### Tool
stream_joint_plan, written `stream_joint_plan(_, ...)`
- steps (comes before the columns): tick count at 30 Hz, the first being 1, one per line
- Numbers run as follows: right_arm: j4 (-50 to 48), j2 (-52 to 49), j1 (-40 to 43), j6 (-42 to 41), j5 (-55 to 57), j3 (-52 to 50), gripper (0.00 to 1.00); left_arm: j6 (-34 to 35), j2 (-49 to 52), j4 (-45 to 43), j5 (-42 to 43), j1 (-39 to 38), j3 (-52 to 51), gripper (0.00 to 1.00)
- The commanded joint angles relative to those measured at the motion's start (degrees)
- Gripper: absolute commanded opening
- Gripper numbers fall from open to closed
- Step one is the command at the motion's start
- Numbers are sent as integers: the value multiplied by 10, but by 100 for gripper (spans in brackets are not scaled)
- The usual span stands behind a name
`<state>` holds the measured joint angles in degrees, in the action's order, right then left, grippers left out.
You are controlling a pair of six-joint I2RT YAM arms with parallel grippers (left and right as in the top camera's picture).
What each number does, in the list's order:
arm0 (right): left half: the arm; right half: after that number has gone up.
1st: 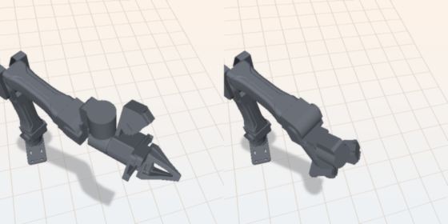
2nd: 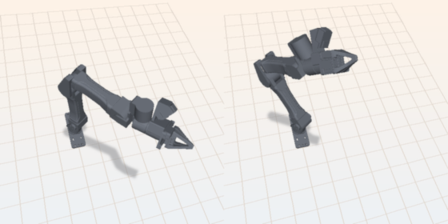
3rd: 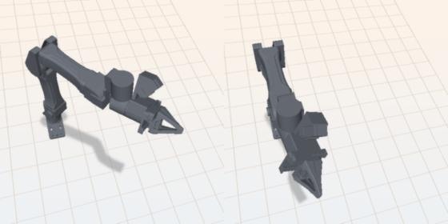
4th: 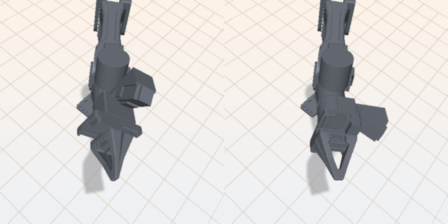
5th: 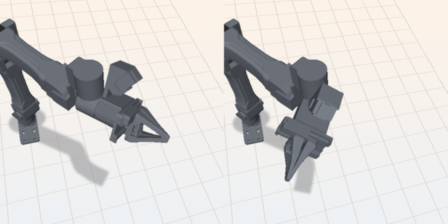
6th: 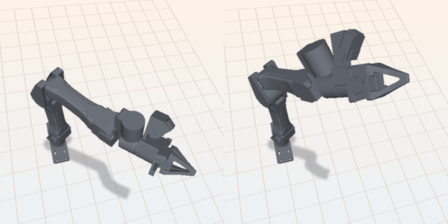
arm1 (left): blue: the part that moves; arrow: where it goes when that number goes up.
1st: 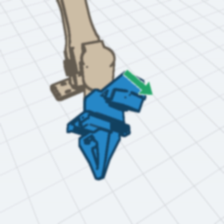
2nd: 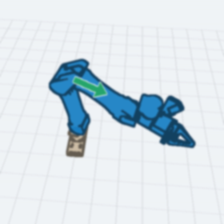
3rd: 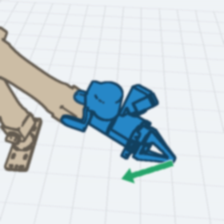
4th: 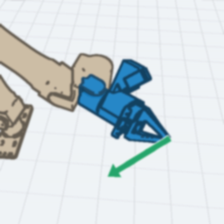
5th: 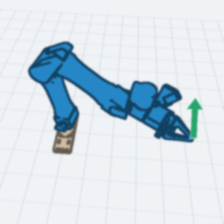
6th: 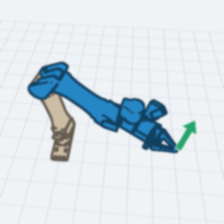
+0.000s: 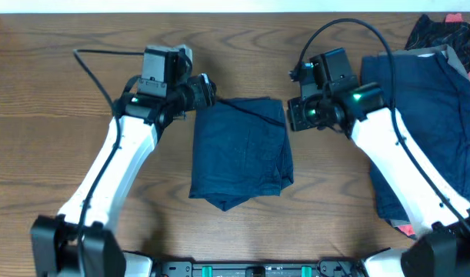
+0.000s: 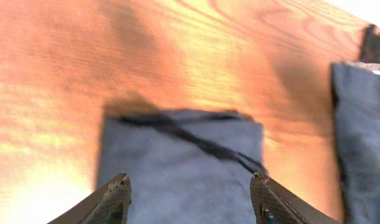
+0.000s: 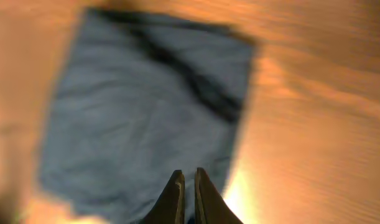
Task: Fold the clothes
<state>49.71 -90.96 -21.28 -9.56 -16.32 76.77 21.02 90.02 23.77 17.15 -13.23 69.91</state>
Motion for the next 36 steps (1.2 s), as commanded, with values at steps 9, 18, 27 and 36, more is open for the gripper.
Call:
stream_joint_plan(9, -14, -52, -144, -34, -105, -99, 7, -39, 178, -43, -33, -1, 12, 63)
stream_joint_plan(18, -69, -131, -161, -67, -10, -183, 5, -38, 227, 63, -52, -1, 12, 63)
stream_joint_plan(27, -212, -165, -78, -92, 213, -180, 8, -38, 227, 329, -12, -1, 12, 61)
stream_joint_plan(36, -262, -159, -44, -66, 135, -108, 9, -38, 157, 398, 47, 1, 14, 66)
